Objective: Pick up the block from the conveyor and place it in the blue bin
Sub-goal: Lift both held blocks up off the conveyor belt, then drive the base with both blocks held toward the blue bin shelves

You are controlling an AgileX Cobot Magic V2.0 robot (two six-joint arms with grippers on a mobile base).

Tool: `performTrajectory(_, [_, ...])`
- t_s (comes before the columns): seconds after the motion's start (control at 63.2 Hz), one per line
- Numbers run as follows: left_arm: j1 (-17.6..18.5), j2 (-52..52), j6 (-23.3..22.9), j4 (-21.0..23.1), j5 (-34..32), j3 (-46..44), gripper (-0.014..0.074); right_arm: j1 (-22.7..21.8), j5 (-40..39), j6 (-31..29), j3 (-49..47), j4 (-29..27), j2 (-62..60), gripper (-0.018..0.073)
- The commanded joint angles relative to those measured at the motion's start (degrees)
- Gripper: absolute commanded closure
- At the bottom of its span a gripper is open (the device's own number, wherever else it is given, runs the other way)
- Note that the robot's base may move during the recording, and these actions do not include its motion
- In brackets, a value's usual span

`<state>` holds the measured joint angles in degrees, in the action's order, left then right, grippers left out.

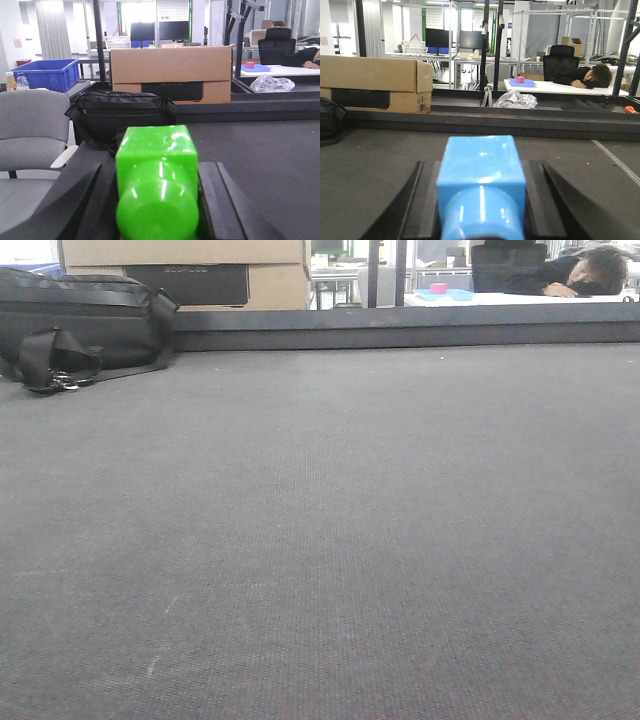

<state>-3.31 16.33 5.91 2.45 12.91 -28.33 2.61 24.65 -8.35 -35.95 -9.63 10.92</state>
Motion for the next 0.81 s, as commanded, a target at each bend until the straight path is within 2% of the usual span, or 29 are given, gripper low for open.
performTrajectory(0.0, [0.3,-0.3,-0.2,0.4,-0.6,0.0,0.0708,-0.1,-0.6,-0.2,0.1,0.2,-0.2,0.0721])
performTrajectory(0.791, [0.3,-0.3,-0.2,0.4,-0.6,0.0,0.0708,-0.1,-0.6,-0.2,0.1,0.2,-0.2,0.0721])
